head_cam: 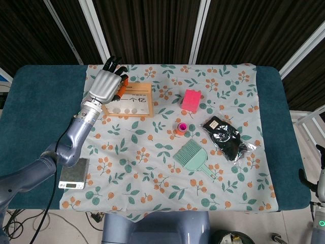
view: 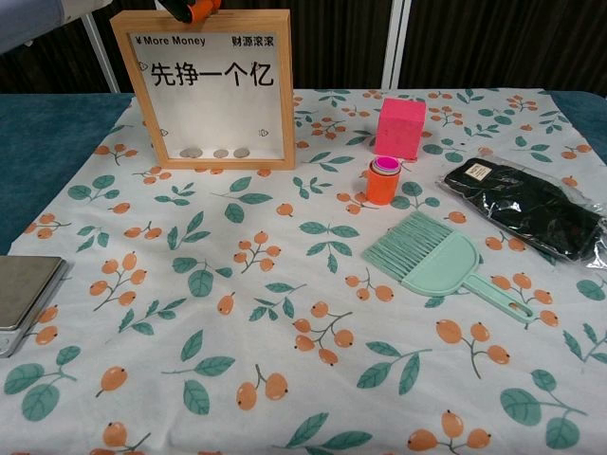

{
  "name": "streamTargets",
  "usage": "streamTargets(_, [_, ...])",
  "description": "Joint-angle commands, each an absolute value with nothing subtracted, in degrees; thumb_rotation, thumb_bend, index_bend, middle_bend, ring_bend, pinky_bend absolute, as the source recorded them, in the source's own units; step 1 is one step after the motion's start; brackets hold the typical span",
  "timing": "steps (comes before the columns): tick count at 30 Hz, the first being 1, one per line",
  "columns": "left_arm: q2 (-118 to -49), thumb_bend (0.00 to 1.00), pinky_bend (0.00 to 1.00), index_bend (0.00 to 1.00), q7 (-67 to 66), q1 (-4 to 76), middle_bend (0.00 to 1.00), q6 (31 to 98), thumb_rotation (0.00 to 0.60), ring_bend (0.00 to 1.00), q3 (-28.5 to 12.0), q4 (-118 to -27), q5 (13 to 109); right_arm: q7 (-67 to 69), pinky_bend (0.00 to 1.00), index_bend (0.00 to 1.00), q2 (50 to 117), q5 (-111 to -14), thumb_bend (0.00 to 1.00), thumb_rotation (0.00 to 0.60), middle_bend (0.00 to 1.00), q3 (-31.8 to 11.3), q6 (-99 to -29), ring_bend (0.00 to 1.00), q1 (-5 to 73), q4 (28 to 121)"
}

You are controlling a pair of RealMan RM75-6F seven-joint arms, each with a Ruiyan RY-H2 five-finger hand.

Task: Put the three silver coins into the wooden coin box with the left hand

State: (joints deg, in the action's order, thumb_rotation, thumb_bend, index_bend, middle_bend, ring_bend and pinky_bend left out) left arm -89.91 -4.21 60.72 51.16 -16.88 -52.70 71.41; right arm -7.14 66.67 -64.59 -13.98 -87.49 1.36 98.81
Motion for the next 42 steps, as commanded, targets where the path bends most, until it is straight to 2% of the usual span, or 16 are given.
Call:
streamTargets(1, [-89.8,0.39,0.0,0.58,-4.6,60.7,0.24,51.0,0.6,0.0,-16.8,-52.8,71.3,-7.2,0.0,0.18,66.7,-64.6,0.39,0.6,0.05,-14.0,-87.5,0.02,1.4,98.8])
streamTargets(22, [-88.8,0.26,0.0,0.51,-7.2,61.0,0.21,50.5,0.6,0.0,-17.1,-54.6,70.3,-7.3,0.0,0.18,66.8,-64.6,0.39,0.6,0.05,-14.0,-87.6,0.02,1.4,98.8])
streamTargets(32, [-88.5,0.25,0.0,0.49,-8.5,61.1,0.19,50.6,0.6,0.0,-17.3,-55.3,69.7,-7.5,0.0,0.18,66.8,-64.5,0.39,0.6,0.05,-14.0,-87.6,0.02,1.4,98.8])
streamTargets(36, [-87.2,0.25,0.0,0.49,-7.7,60.2,0.19,55.2,0.6,0.0,-19.0,-58.3,70.2,-7.5,0.0,0.18,66.8,-64.4,0.39,0.6,0.05,-14.0,-87.5,0.02,1.4,98.8])
streamTargets(42, [-81.7,0.26,0.0,0.46,-8.6,53.4,0.15,71.9,0.6,0.0,-19.3,-69.1,75.7,-7.4,0.0,0.18,66.8,-64.3,0.39,0.6,0.05,-14.0,-87.3,0.02,1.5,98.6])
